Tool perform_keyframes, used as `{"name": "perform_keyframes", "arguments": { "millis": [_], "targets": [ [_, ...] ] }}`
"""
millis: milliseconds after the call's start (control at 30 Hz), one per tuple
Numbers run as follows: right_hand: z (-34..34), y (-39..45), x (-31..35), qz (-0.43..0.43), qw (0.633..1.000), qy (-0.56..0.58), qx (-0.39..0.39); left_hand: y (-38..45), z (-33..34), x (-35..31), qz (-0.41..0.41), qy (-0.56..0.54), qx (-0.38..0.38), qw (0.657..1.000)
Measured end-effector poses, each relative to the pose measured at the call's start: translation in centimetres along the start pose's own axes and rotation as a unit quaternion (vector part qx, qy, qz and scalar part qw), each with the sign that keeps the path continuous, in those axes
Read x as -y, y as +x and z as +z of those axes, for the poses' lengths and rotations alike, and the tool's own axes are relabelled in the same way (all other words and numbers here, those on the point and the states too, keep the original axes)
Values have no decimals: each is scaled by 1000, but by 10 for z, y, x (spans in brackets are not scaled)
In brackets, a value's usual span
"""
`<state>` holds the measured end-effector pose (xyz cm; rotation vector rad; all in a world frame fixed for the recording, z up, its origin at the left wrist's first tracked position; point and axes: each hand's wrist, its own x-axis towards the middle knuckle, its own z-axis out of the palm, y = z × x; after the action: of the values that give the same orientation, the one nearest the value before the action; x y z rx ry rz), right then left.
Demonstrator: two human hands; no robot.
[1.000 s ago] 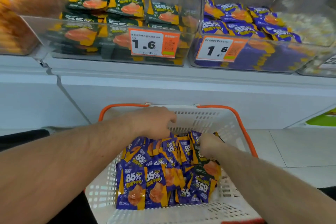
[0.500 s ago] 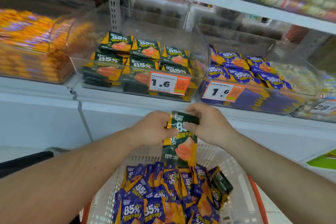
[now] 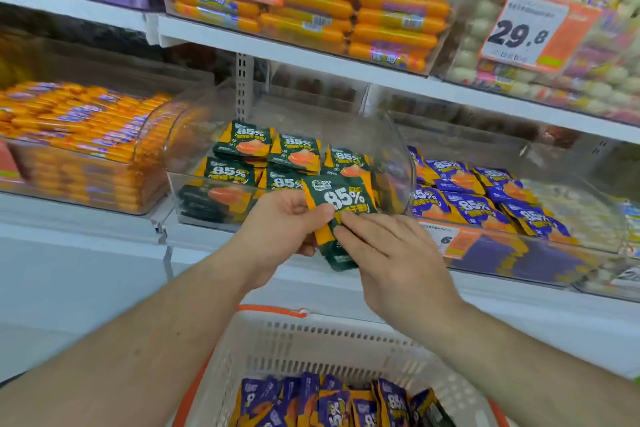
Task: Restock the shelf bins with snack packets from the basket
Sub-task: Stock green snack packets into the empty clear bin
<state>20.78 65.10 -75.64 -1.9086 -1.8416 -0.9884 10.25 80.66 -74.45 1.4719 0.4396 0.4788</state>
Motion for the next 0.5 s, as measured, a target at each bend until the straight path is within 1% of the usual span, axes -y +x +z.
{"name": "perform_keyframes", "arguments": {
  "millis": [33,67,100,133,167,200,267,333,400,500],
  "targets": [
    [4,10,-7,-3,1000,4,-28,1,-2,-4,20,31,-24,999],
    [7,21,-15,-1,999,4,-49,3,-5,-9,58,94,-55,992],
    [11,35,-24,7,998,0,-61,5,-9,-12,109,177,-83,975],
    [15,50,-33,23,998,-11,-63,8,-13,-14,159,257,-101,948],
    [18,67,-41,49,997,-27,-50,11,-18,-14,196,323,-112,919],
    [23,82,-49,81,996,-39,-16,15,-22,-13,211,375,-119,895],
    [35,109,-63,150,982,-62,91,24,-27,-8,184,448,-120,866],
    [54,126,-76,191,959,-93,187,31,-26,1,150,517,-111,835],
    [73,135,-86,216,930,-134,266,33,-22,7,149,564,-111,805],
    [99,136,-96,270,891,-135,338,35,-21,7,136,568,-112,804]
  ]
}}
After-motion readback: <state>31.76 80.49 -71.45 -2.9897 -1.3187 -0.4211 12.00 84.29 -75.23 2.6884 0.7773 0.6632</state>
